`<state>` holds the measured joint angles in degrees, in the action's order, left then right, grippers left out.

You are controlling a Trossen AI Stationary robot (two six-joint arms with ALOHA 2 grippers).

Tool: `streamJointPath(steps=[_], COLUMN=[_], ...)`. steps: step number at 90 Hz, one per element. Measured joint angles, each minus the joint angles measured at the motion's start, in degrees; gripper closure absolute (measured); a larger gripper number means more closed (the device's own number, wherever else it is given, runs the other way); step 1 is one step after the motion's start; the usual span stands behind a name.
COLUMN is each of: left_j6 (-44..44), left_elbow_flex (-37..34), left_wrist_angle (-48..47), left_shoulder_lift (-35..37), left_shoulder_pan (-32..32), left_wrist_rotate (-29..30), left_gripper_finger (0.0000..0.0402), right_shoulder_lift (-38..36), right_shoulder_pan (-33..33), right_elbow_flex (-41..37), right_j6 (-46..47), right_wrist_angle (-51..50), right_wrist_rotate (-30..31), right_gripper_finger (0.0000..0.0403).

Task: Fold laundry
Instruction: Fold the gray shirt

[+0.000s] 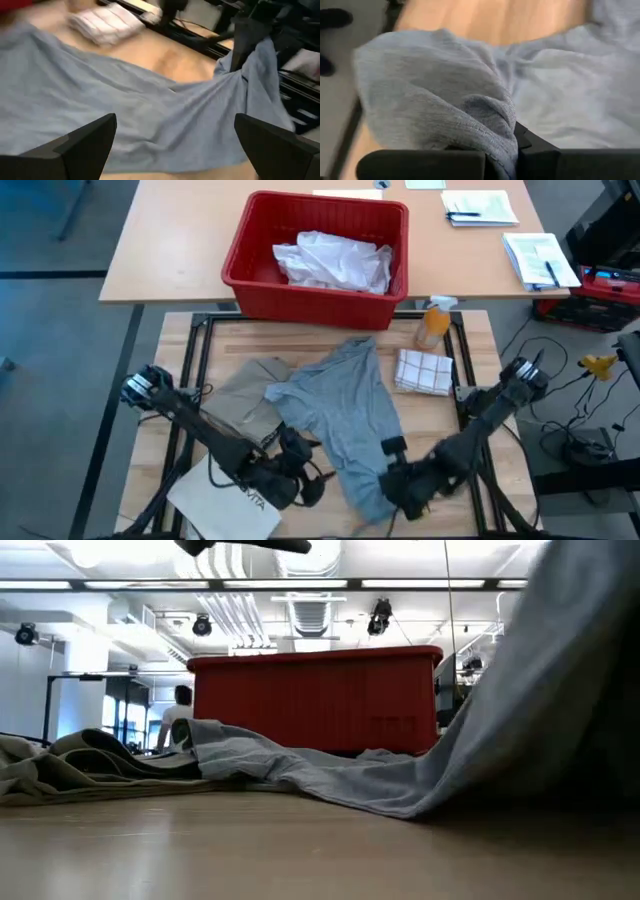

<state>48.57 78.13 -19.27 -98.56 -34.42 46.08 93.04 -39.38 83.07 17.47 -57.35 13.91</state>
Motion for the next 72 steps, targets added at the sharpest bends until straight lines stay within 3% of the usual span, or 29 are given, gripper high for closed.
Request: streamJointPath(steps=[13, 42, 72], left_j6=[-0.77, -11.18, -24.45], left_elbow_flex=[0.0, 0.0, 0.0], left_wrist_angle=[-6.29, -13.56, -14.64], left_shoulder_lift=[5.08, 15.47, 21.75], left_shoulder_pan=[1.33, 6.86, 17.83], left_wrist_rotate=[3.51, 3.27, -6.37], left_gripper_finger=[0.0013, 0.0013, 0.0013], right_shoulder_lift=[-2.86, -2.48, 1.77], right_shoulder_pan=[8.12, 30.3, 47.71], right_elbow_flex=[0.02, 0.0, 0.0], right_j6=[-9.46, -27.98, -39.08], right_wrist_angle=[-0.66, 1.16, 6.94], right_wrist_rotate=[-1.79, -4.57, -15.57], right_gripper_finger=[0.0402, 0.0403, 0.0403])
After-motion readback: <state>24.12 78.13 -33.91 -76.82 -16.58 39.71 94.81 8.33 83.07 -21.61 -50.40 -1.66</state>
